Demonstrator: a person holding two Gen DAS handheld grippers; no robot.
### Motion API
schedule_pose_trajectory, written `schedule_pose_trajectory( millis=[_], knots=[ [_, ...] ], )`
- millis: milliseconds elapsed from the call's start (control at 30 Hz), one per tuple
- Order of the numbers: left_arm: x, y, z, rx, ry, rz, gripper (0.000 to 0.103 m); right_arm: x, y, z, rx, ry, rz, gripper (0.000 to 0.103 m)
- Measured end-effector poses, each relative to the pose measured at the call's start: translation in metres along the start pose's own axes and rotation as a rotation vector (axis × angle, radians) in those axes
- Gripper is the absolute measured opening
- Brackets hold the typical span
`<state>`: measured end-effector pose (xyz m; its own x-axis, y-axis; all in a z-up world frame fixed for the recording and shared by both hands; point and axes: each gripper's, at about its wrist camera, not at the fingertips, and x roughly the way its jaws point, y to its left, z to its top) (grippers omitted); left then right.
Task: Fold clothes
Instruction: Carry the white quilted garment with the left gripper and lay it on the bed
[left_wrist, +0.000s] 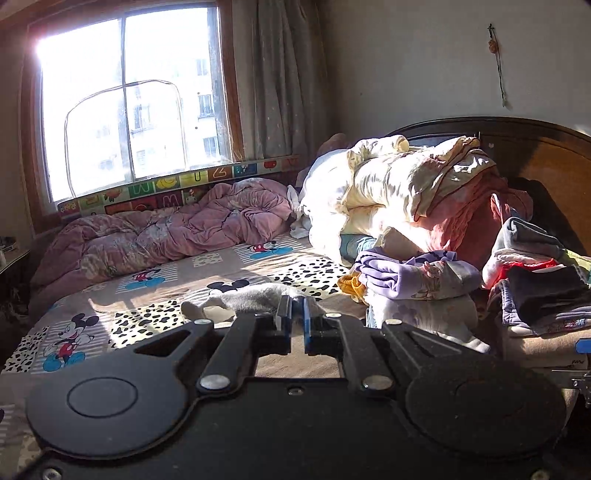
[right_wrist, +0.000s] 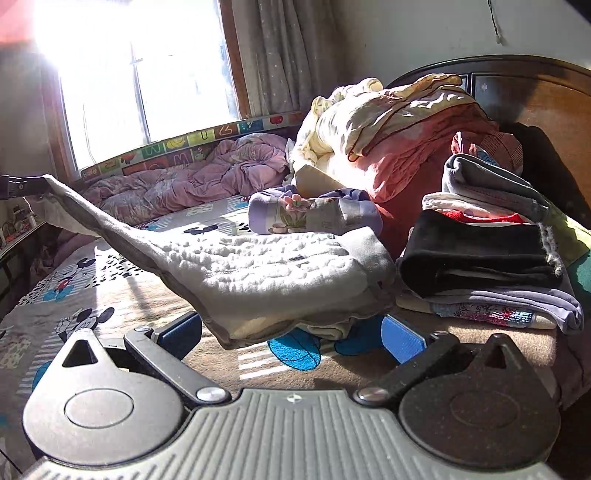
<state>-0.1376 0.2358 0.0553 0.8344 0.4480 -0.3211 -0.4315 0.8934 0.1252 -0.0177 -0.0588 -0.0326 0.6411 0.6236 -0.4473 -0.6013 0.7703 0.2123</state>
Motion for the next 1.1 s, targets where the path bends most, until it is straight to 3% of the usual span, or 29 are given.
schedule_pose_trajectory(
  millis=[233,467,633,767,800,833,867,900,1100],
  knots=[
    [-0.013,0.071,-0.047,-0.082,0.066,0.131,0.004,0.031,0.071,-0.024,0.011,0.092,0.138,0.103],
    [-0.032,0.135,-0.084,-0.156,0.143,0.253,0.004,0.053,0.117,-0.058,0.057,0.149,0.199,0.103],
    [-0.027,0.167,-0.117,-0.195,0.290,0.333,0.004,0.083,0.142,-0.087,0.077,0.209,0.190,0.103],
    [-0.024,0.187,-0.140,-0.217,0.401,0.396,0.010,0.096,0.163,-0.109,0.053,0.245,0.218,0.103],
    [-0.023,0.189,-0.142,-0.220,0.412,0.394,0.012,0.097,0.166,-0.113,0.043,0.245,0.222,0.103],
    [-0.023,0.191,-0.144,-0.222,0.423,0.392,0.022,0.098,0.169,-0.116,0.033,0.244,0.224,0.103],
    [-0.023,0.192,-0.145,-0.225,0.433,0.390,0.038,0.100,0.170,-0.118,0.023,0.243,0.221,0.103],
    [-0.025,0.191,-0.145,-0.221,0.425,0.383,0.045,0.101,0.170,-0.120,0.015,0.242,0.217,0.103],
    [-0.021,0.164,-0.128,-0.133,0.404,0.277,0.049,0.121,0.131,-0.116,0.098,0.270,0.188,0.103]
  ],
)
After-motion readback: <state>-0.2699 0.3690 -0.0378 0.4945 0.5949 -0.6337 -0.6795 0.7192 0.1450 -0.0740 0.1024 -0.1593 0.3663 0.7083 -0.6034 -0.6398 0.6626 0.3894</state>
